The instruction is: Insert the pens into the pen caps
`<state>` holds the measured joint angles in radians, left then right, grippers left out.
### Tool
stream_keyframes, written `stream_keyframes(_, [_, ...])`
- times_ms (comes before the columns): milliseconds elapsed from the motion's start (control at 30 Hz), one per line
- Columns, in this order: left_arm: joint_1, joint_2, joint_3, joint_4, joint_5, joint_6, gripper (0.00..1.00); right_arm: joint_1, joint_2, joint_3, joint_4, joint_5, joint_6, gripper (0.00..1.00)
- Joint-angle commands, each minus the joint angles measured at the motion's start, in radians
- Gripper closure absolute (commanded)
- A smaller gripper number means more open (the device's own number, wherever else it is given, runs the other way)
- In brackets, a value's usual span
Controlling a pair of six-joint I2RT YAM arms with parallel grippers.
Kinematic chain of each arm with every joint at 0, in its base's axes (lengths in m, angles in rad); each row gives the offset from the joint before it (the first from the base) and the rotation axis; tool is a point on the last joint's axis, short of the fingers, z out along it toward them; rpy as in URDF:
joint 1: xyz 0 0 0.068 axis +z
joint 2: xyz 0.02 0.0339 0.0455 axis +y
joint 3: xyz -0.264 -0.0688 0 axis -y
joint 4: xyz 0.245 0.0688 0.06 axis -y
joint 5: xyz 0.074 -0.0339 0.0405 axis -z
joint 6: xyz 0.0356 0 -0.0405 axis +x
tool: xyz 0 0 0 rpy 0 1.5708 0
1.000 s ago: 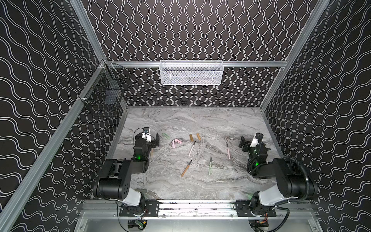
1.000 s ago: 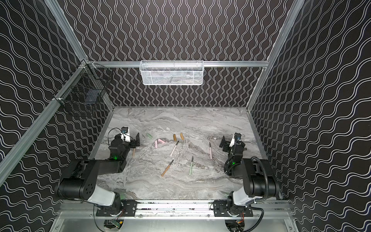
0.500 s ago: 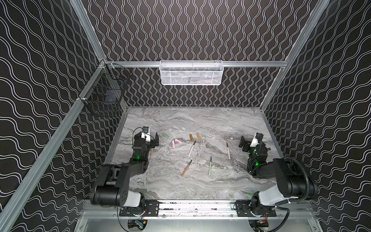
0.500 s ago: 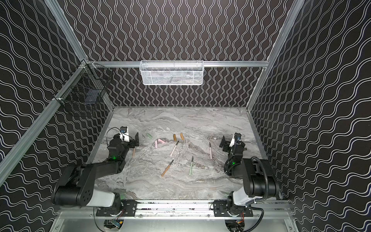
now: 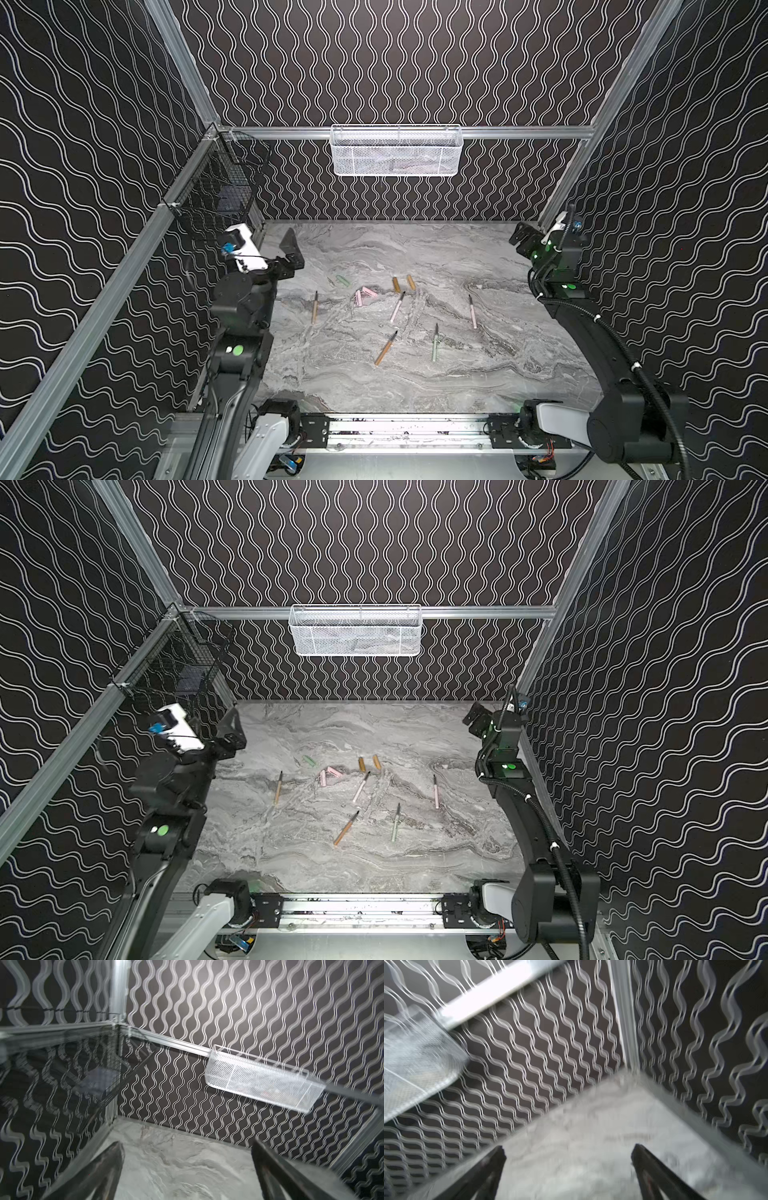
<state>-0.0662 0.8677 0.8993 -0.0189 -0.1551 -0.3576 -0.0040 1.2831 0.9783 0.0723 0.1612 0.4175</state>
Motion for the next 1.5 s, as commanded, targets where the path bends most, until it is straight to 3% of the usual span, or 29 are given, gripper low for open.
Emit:
stream_keyframes(0, [0.002, -0.025, -0.001, -0.188, -0.016, -0.104, 0.01, 0.002, 0.034, 0.006, -0.194, -0.229, 0.073, 0.19])
stream_keyframes(67, [0.001, -0.013, 0.015, -0.211, 0.057, -0.056, 0.01, 0.01, 0.047, -0.023, -0.189, -0.307, 0.077, 0.32])
stream_keyframes(133, [0.002, 0.011, 0.037, -0.262, 0.021, -0.073, 0.01, 0.036, 0.046, -0.077, -0.139, -0.364, 0.054, 0.38])
stream_keyframes(167, [0.002, 0.027, 0.047, -0.285, -0.015, -0.076, 0.01, 0.06, 0.053, -0.094, -0.132, -0.351, 0.039, 0.44])
stream_keyframes(267, [0.002, 0.092, 0.069, -0.328, 0.02, -0.003, 0.01, 0.124, 0.088, -0.084, -0.167, -0.279, 0.02, 0.63])
stream_keyframes(333, [0.003, 0.184, 0.111, -0.416, 0.008, -0.012, 0.08, 0.153, 0.091, -0.094, -0.152, -0.274, 0.017, 0.73])
stream_keyframes(400, [0.005, 0.33, 0.183, -0.541, 0.017, -0.012, 0.26, 0.175, 0.083, -0.108, -0.132, -0.251, 0.023, 0.8])
stream_keyframes(500, [0.01, 0.562, 0.291, -0.716, 0.016, -0.004, 0.39, 0.18, 0.066, -0.115, -0.114, -0.277, 0.024, 0.81])
stream_keyframes(600, [0.012, 0.742, 0.349, -0.782, 0.037, 0.016, 0.52, 0.182, 0.052, -0.122, -0.103, -0.3, 0.018, 0.81])
stream_keyframes(767, [0.015, 0.908, 0.398, -0.806, 0.049, 0.021, 0.53, 0.184, 0.05, -0.123, -0.103, -0.309, 0.015, 0.8])
stream_keyframes(1000, [0.023, 1.073, 0.402, -0.796, 0.123, 0.136, 0.51, 0.188, 0.041, -0.124, -0.108, -0.314, 0.007, 0.8])
stream_keyframes(1067, [0.022, 1.113, 0.405, -0.792, 0.137, 0.147, 0.54, 0.187, 0.042, -0.127, -0.102, -0.313, 0.006, 0.8])
stream_keyframes(1133, [0.021, 1.141, 0.415, -0.805, 0.151, 0.166, 0.65, 0.188, 0.045, -0.124, -0.112, -0.31, 0.002, 0.81])
stream_keyframes(1467, [0.022, 1.185, 0.4, -0.789, 0.145, 0.159, 0.68, 0.193, 0.046, -0.13, -0.109, -0.31, 0.004, 0.81])
